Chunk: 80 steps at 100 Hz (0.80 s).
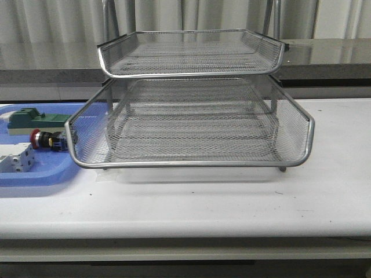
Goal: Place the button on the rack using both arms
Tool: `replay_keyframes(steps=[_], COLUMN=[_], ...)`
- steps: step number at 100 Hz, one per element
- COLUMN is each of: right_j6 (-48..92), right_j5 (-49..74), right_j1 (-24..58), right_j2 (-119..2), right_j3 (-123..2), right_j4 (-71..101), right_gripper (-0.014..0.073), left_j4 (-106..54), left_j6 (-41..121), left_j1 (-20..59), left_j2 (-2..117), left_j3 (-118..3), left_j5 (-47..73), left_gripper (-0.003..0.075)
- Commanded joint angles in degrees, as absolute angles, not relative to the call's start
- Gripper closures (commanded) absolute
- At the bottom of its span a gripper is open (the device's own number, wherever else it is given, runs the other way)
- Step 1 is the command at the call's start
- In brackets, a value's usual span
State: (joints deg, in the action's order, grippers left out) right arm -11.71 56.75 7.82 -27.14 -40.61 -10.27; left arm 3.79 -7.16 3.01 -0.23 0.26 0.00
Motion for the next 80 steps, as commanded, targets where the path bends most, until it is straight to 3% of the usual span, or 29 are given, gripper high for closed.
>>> replay_keyframes(steps=[1,26,80], right_j6=[-11.86,-11.86,-11.86], right_j5=[52.91,52.91,53.32], right_j1=[7.86,7.86,7.86], right_j2=[-27.38,-27.38,-27.38], right_j3=[-42.48,-42.48,-42.48], right_j4=[-11.72,-11.72,-11.72], right_gripper=[0.0221,0.0666,0.0662], left_j4=[3.62,3.62,3.62], left_j6=[-7.52,-7.52,-7.52], left_j1=[3.4,3.4,3.4], left_j2=[-2.1,-2.1,-2.1], left_j3=[2.18,2.18,2.18], left_j5=[-4.62,-4.62,-4.73], left_gripper=[0.0741,0.0741,0.0741])
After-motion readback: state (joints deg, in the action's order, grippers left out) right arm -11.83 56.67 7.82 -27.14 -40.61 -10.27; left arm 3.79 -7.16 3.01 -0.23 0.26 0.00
